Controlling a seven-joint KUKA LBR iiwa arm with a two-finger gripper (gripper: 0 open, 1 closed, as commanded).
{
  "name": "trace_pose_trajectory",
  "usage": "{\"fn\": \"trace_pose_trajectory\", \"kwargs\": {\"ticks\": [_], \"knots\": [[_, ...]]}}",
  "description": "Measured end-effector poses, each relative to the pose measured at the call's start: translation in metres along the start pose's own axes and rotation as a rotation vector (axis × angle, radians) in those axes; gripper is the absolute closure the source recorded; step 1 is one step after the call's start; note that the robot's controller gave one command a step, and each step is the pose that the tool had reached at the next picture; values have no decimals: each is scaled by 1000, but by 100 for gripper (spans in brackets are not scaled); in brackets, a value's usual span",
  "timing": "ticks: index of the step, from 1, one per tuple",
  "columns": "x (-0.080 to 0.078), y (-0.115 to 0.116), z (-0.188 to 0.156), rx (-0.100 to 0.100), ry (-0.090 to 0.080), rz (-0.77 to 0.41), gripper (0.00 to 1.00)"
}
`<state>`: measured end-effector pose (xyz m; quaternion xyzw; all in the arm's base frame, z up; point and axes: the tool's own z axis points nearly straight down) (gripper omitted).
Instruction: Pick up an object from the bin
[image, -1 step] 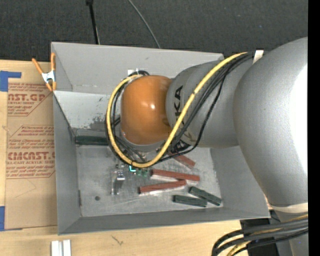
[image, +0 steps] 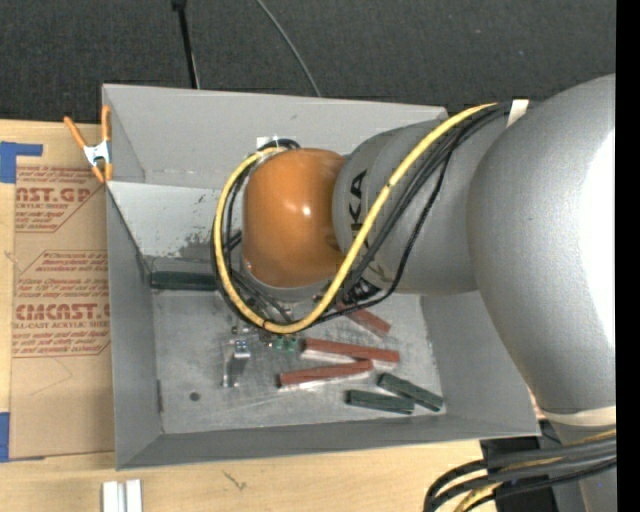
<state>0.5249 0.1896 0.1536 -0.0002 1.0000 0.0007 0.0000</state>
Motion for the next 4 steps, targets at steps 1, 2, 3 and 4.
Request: {"fn": "trace_pose_trajectory", "kwargs": {"ticks": [1, 2, 3, 4], "knots": [[3, -43, 35, 0, -3, -93, 0], [-9, -78, 35, 1, 0, -223, 0], [-9, -109, 33, 0, 0, -142, 0], [-3, -156, 74, 1, -1, -340, 0]]}}
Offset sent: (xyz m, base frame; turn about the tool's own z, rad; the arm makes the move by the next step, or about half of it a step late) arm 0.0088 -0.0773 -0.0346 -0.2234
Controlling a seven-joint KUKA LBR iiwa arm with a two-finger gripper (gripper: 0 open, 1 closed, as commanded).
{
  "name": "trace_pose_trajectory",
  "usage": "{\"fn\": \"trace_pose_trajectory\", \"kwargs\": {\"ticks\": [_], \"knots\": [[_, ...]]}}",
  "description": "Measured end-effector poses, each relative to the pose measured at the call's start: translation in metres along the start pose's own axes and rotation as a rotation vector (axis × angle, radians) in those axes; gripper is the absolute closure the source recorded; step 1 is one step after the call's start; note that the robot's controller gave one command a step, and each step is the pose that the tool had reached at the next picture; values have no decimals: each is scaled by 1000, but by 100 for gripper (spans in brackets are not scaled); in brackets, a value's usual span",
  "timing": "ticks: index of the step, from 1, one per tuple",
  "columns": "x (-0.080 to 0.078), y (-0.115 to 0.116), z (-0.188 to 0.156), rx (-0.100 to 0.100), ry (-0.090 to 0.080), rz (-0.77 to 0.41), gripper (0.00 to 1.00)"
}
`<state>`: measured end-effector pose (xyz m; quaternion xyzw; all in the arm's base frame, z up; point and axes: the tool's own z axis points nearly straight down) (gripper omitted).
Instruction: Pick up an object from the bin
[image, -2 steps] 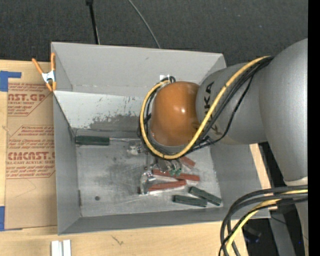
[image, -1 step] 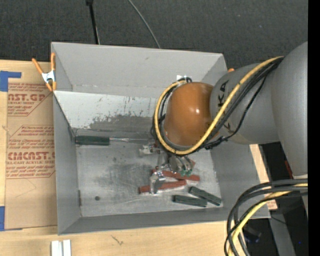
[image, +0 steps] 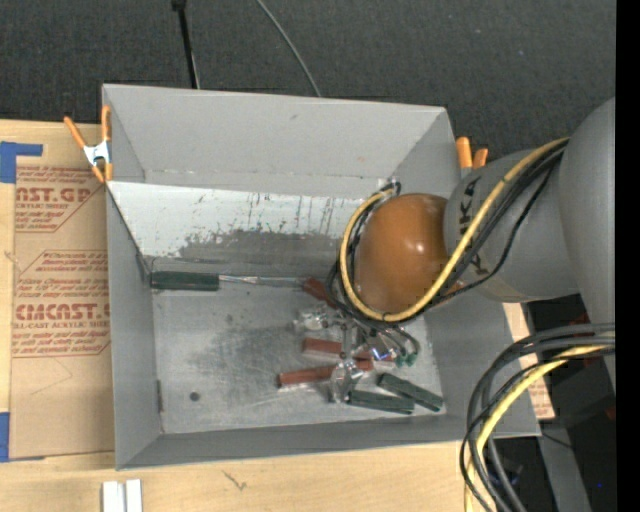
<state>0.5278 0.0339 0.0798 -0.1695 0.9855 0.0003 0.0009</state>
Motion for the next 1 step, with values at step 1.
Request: {"fn": "trace_pose_trajectory", "kwargs": {"ticks": [1], "knots": [[42, -6, 8, 1, 8, 66, 100]]}}
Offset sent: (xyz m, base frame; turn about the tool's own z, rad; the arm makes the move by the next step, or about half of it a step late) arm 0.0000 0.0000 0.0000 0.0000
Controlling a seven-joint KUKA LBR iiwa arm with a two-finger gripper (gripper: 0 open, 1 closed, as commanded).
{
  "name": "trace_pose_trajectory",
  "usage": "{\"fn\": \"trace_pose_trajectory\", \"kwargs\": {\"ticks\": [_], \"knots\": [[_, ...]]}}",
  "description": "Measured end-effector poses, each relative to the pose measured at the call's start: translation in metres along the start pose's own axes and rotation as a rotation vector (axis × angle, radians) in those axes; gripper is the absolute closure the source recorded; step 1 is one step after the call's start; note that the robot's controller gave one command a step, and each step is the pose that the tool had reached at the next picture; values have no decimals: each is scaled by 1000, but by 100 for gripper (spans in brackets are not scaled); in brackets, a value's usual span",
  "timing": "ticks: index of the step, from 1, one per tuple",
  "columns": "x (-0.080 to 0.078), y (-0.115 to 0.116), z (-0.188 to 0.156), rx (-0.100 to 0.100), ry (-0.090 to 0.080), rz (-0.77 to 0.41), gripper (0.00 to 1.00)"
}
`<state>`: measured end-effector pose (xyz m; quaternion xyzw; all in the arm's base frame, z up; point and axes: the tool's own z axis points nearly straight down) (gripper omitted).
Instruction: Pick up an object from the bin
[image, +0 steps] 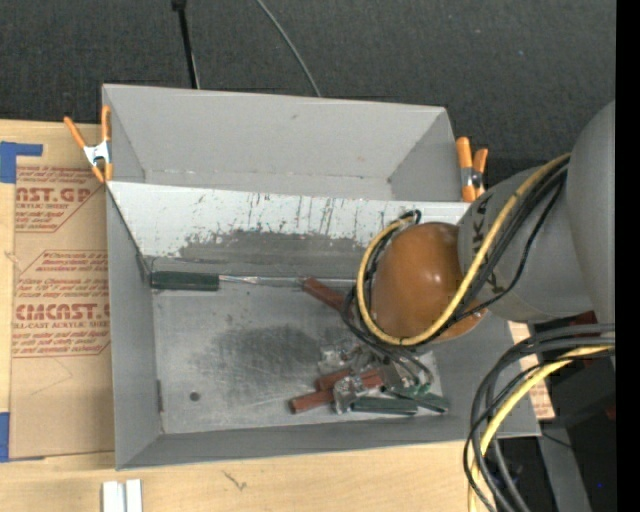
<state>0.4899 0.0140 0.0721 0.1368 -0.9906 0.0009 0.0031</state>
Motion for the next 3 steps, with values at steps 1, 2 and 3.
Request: {"fn": "trace_pose_trajectory", "kwargs": {"ticks": [1, 2, 3], "knots": [[0, 0, 0, 0, 0, 0, 100], [0, 0, -5, -1, -3, 1, 100], [2, 2, -24, -4, 4, 0, 100]]}}
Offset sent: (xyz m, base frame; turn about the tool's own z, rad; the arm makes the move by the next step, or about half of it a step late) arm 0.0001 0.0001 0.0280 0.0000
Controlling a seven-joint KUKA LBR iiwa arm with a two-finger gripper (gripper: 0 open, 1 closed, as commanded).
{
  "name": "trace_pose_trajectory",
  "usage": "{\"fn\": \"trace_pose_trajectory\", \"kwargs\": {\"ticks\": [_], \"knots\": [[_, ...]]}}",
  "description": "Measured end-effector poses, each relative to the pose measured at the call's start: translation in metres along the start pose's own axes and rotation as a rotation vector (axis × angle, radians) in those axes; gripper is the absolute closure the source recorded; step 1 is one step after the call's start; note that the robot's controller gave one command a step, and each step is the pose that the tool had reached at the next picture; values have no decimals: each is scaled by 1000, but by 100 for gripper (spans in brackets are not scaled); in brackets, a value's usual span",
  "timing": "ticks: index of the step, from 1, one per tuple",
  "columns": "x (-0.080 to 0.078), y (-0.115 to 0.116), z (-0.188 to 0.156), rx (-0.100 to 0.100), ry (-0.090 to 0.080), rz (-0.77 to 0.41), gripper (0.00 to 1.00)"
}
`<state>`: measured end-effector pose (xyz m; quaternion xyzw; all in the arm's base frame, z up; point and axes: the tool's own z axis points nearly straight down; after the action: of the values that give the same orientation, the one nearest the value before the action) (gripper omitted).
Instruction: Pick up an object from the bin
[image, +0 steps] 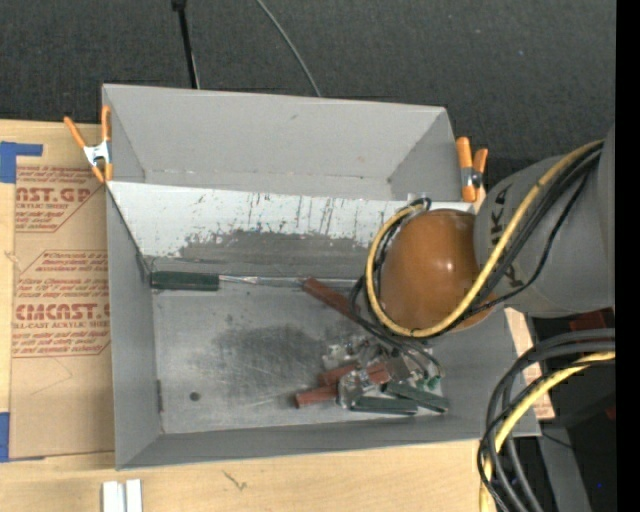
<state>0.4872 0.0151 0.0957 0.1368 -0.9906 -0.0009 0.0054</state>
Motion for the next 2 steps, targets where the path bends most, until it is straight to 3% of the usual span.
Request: {"fn": "trace_pose_trajectory", "kwargs": {"ticks": [1, 2], "knots": [[-2, -1, -25, 3, -12, 0, 100], [-2, -1, -35, 3, -12, 0, 100]]}}
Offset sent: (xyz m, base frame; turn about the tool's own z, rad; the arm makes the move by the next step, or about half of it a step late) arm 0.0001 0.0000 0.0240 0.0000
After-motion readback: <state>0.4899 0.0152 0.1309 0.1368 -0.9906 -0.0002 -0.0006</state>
